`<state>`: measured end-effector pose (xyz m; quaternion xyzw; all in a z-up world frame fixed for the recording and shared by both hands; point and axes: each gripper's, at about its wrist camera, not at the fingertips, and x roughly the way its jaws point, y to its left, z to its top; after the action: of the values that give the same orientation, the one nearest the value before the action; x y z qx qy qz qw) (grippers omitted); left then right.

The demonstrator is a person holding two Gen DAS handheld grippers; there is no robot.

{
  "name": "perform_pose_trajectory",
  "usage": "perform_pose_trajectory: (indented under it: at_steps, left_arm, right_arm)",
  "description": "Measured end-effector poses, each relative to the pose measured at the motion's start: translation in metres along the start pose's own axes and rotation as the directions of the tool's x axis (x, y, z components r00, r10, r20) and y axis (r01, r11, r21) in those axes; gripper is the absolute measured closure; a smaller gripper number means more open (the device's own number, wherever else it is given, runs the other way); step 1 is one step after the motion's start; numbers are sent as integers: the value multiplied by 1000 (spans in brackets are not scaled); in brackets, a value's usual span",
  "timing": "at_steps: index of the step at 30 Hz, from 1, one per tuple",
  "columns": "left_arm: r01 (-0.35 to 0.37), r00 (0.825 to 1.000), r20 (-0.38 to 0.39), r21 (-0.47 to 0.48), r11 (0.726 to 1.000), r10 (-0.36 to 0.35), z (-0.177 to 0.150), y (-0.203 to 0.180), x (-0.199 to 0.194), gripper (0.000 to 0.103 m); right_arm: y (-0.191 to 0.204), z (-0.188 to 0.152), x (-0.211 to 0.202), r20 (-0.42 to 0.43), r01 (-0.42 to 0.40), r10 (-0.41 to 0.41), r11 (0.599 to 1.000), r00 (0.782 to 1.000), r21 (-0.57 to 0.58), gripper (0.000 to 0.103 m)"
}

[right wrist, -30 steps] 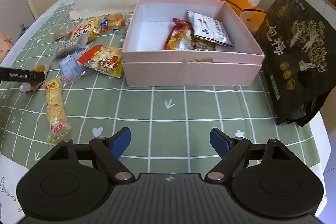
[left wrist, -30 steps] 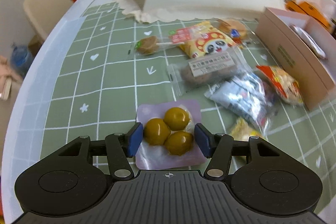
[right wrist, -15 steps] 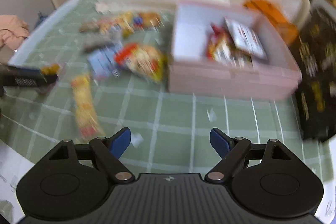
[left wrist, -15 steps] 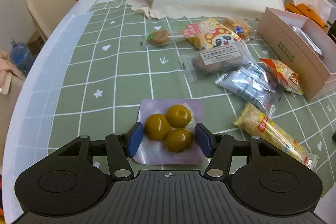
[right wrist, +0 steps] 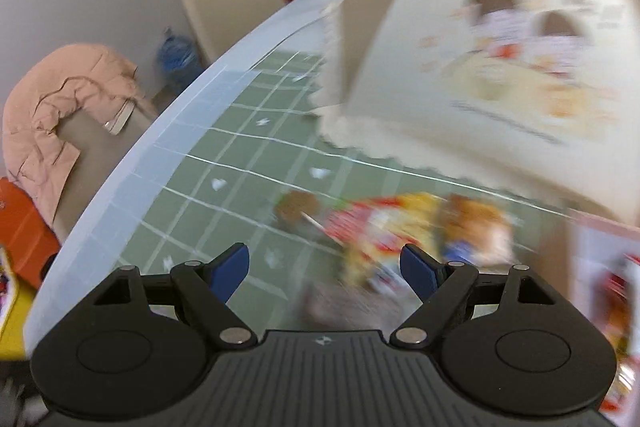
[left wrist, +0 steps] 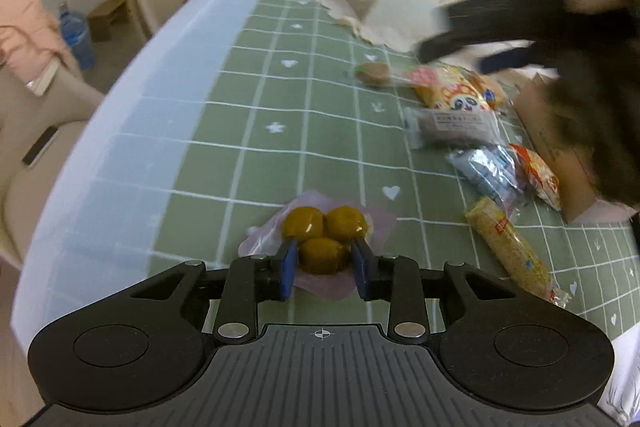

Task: Organize snacks

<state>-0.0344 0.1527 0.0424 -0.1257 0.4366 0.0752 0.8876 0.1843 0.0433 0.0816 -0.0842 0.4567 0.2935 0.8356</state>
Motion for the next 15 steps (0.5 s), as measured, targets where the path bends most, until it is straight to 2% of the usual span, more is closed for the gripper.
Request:
perform_pose_trajectory:
  at_steps: [4,6,8,10,11,12,15]
  left_arm:
    - [17,1000,1,-72,997,-17,-4,13,-11,69]
    - [21,1000,-4,-105,994,-22,-8,18,-14,69]
    - [12,1000,-9,-119,993,-13,-10,21,-15,69]
    - [9,1000,-16,-137,991,-11,-10,24,-14,69]
    - [7,1000,-23,-143,990,-11,-10,25,-12,69]
    - [7,999,-30,-144,990,-11,-9,26,-10,69]
    - [13,999,-48,-137,990,-20,-8,25,-4,69]
  right_arm:
    - [22,16,55,-66,39,-42,998,997,-45,20]
    - [30,16,66,-69,65,-70,995,995,-71,20]
    - [41,11,66,-60,71,-80,989,995,-132,29]
    - [55,0,62,-71,70,-88,971,994,-227,57]
    - [63,-7,57,-71,66,-89,960,994,-272,65]
    - [67,-16,51,-93,33,-63,955,994,-294,77]
    - [70,-40,28,-152,-76,33,956,988,-284,83]
